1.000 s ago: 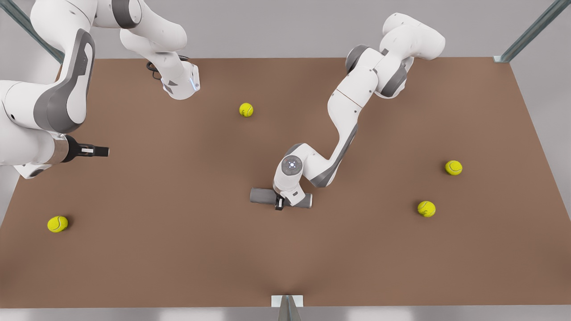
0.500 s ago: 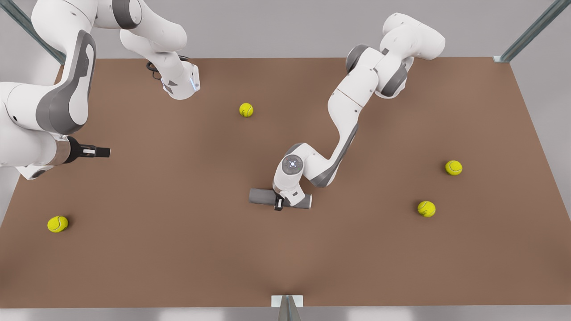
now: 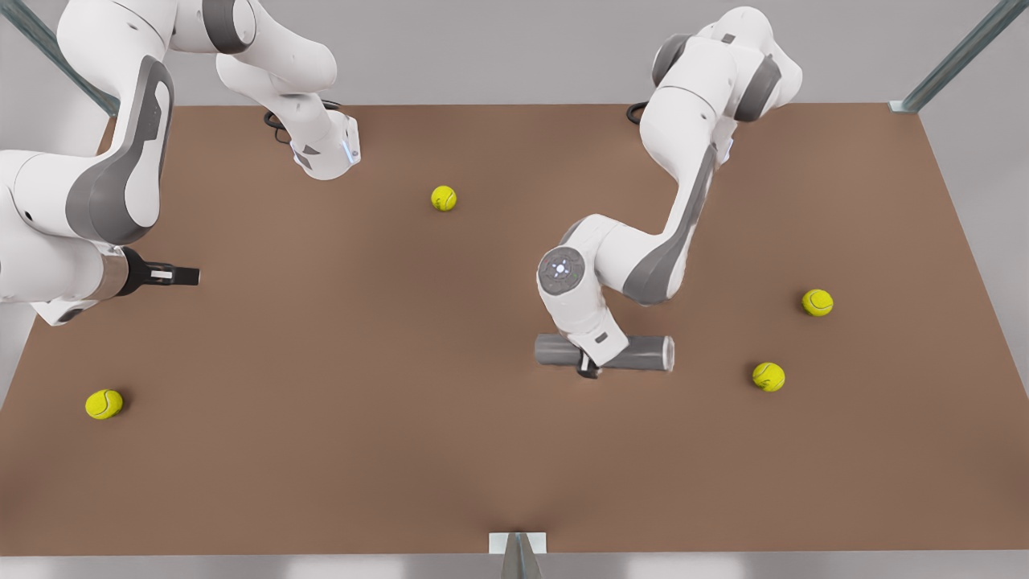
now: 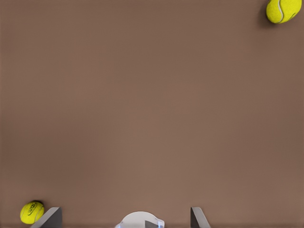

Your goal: Put the tennis tube upright

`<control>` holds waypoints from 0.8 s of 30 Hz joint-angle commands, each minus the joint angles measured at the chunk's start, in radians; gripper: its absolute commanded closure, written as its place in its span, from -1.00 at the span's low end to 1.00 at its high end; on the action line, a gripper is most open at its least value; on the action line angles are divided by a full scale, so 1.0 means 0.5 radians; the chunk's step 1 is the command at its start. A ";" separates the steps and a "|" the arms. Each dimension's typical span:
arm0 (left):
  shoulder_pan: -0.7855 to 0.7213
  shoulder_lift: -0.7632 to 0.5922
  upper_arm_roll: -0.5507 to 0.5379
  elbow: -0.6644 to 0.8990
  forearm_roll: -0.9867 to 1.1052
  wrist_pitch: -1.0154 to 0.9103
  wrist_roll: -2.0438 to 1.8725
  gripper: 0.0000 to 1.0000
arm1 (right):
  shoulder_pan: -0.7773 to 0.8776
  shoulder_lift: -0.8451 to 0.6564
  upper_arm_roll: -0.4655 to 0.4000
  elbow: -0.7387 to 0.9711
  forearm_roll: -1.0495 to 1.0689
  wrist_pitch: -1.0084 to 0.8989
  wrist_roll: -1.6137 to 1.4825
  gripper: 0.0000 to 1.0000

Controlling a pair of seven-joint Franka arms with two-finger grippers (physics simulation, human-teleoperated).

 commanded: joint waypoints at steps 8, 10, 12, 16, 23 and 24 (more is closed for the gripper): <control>-0.113 0.095 0.010 -0.004 1.395 -1.496 0.536 -0.38 | 0.000 0.002 -0.001 0.001 0.001 -0.001 0.001 -1.00; -0.110 0.234 0.037 -0.007 1.502 -1.609 0.385 -0.39 | 0.000 0.005 -0.001 0.001 0.001 -0.001 0.001 -1.00; -0.100 0.368 0.043 -0.007 1.622 -1.634 0.192 -0.39 | -0.003 0.008 -0.001 0.001 0.001 -0.001 0.001 -1.00; -0.067 0.556 0.034 0.008 1.491 -1.533 -0.158 -0.39 | 0.000 0.011 -0.001 0.004 0.005 0.002 0.001 -1.00; -0.045 0.577 0.034 -0.007 1.190 -0.897 -0.780 -0.39 | 0.000 0.015 -0.001 0.004 0.001 0.002 0.001 -1.00; -0.045 0.580 0.037 -0.007 1.202 -0.897 -0.817 -0.39 | 0.000 0.015 -0.001 0.004 0.001 0.002 0.001 -1.00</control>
